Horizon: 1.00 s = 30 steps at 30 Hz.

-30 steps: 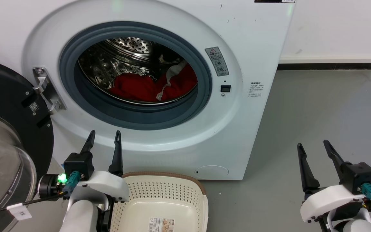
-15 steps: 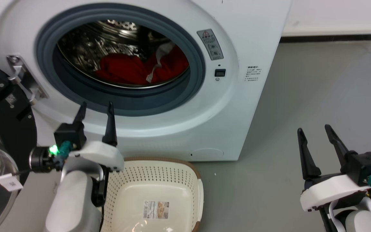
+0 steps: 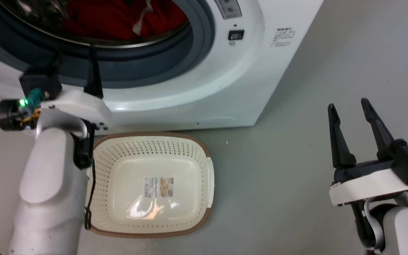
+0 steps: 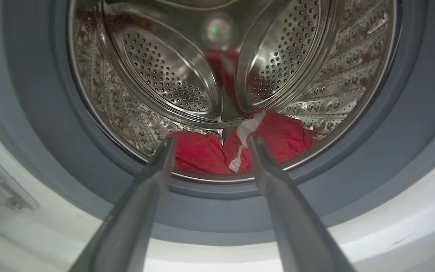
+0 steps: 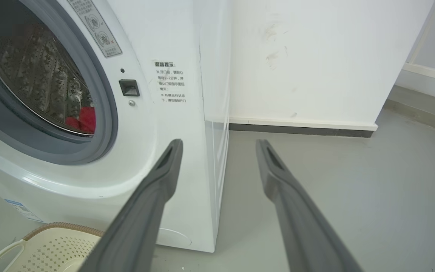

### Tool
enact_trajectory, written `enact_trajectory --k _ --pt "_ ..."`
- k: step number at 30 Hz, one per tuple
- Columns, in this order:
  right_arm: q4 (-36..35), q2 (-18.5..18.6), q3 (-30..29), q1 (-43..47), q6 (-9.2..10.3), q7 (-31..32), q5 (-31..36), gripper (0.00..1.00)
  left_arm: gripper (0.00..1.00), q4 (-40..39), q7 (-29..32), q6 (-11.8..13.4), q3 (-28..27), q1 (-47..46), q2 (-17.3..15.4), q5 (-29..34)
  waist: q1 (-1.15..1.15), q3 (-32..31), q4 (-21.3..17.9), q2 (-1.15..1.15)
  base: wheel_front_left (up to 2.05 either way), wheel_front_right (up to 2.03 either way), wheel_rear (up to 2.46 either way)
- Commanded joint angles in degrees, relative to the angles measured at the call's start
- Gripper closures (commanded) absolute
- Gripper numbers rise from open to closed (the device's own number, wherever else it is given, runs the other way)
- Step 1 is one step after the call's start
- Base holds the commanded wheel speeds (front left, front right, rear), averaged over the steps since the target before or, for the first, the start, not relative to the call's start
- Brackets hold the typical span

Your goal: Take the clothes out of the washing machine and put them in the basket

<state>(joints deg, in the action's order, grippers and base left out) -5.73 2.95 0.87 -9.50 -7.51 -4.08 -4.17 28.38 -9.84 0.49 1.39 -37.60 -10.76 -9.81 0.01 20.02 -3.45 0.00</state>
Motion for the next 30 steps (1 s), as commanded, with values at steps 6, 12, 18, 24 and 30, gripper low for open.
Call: enact_trajectory --k 6,12,18,24,30 --pt "-0.6 -0.1 1.0 -3.0 0.04 -1.5 -1.5 0.0 0.0 3.5 1.6 -0.6 -0.2 -8.1 -2.4 -0.4 -0.01 9.1 -3.3 0.0 0.0 0.0 0.0" --pt "-0.7 -0.1 2.3 -4.8 0.04 -2.5 -2.4 0.0 0.0 7.5 4.1 -1.3 -0.3 -16.4 -4.6 -0.6 -0.01 13.5 -5.0 0.0 0.0 0.0 0.0" --pt "-0.5 -0.1 4.1 -5.9 0.04 -3.5 -3.6 0.0 0.0 10.6 9.0 -1.8 0.4 -24.4 -7.0 -0.2 -0.01 16.5 -7.4 0.0 0.0 0.0 0.0" --pt "-0.1 -0.1 6.4 -5.5 0.04 -4.1 -5.1 0.0 0.0 15.1 14.9 -3.0 1.0 -31.6 -10.3 -0.1 -0.01 18.4 -10.3 0.0 0.0 0.0 0.0" --pt "-0.5 -0.1 8.3 -5.5 0.04 -4.7 -6.3 0.0 0.0 18.3 22.5 -4.5 2.1 -37.9 -14.1 0.6 -0.01 21.4 -12.9 0.0 0.0 0.0 0.0"
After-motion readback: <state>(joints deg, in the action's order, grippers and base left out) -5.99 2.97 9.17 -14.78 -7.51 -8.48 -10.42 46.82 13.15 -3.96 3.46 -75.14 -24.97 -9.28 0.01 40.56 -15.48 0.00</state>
